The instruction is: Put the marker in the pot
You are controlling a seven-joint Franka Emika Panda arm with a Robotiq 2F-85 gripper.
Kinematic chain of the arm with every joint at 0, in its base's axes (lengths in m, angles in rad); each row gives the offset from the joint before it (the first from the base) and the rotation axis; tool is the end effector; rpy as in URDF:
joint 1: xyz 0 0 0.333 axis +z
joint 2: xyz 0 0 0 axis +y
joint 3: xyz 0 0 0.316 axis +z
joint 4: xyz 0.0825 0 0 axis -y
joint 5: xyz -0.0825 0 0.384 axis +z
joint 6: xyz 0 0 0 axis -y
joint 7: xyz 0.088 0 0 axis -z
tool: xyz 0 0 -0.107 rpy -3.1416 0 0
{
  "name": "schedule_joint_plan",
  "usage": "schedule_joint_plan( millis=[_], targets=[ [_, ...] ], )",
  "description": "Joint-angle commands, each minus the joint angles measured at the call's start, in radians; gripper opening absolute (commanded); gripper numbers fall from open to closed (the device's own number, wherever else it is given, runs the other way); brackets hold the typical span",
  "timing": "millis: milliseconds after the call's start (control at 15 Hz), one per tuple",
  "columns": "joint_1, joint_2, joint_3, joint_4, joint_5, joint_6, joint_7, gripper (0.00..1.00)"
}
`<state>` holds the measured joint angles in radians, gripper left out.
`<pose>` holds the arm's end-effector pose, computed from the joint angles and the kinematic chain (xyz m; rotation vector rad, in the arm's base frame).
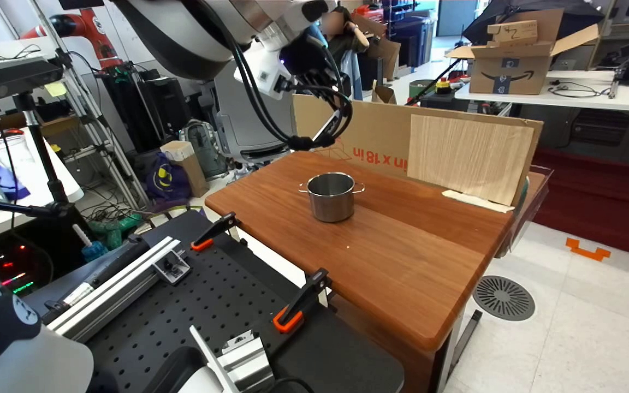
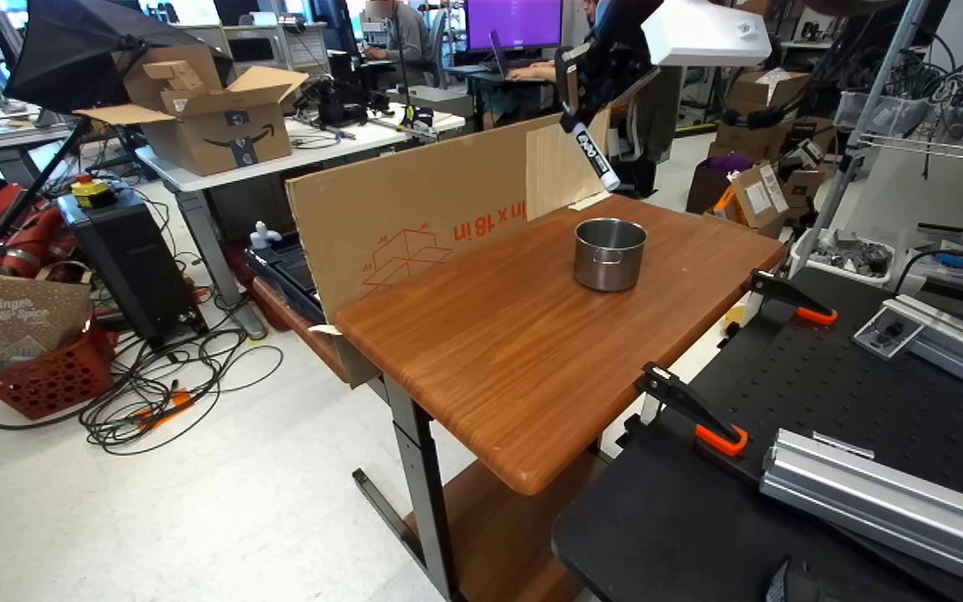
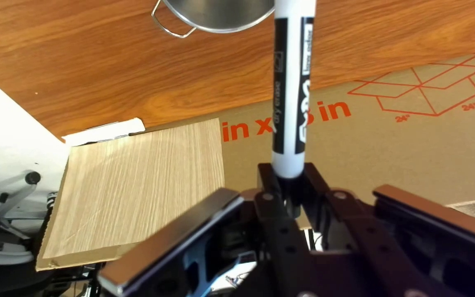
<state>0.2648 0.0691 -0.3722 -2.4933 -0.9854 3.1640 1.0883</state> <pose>0.4879 0.0229 0.3062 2.9818 -0.2934 0.9205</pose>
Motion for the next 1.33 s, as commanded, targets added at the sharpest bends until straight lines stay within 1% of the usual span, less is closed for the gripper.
schedule_joint_plan(
  millis=[0,333,600,1267],
  targets=[
    [0.015,0.044,-0.028,0.032,-0.105,0.032,0.107,0.05],
    [0.024,0.093,-0.039,0.063,-0.196,0.024,0.211,0.05],
    [0.025,0.152,-0.045,0.092,-0.232,0.025,0.268,0.05],
    [0.029,0.298,-0.053,0.155,-0.220,0.022,0.310,0.05]
  ],
)
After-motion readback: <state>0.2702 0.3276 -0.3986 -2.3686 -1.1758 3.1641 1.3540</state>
